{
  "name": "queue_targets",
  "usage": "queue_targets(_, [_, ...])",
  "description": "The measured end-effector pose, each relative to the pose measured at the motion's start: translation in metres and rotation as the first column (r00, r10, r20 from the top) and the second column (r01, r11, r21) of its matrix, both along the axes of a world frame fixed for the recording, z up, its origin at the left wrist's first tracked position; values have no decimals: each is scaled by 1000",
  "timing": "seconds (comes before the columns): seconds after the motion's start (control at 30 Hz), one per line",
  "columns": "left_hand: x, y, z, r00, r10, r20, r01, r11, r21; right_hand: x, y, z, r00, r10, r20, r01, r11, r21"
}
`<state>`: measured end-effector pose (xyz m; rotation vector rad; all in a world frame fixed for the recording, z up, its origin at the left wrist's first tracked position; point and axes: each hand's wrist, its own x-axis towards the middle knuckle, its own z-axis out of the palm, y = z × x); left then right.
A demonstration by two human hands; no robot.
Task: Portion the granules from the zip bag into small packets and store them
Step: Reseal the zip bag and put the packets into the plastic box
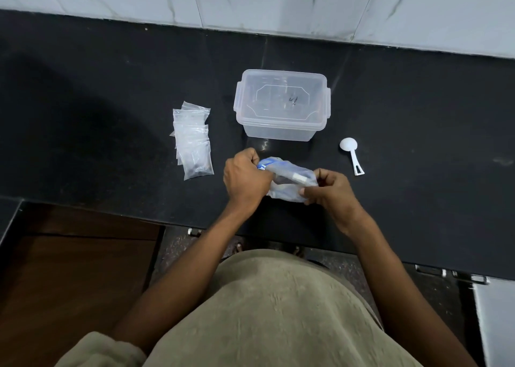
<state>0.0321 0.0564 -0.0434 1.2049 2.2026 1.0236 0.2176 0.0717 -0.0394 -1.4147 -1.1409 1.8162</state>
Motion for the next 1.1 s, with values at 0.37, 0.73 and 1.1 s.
queue_targets(0.37, [21,-12,-7,903,-404,144,388,913,126,-10,0,-8,466,-399,790,-62,876,479])
queue_targets(0.73, [17,-8,-18,944,-226,242,206,973,103,-8,-2,-5,547,-406,732,-106,834,541])
queue_targets(1.1, [0,-5,-28,954,-2,301,35,994,-105,-4,-19,3,739,-264,620,-133,844,519])
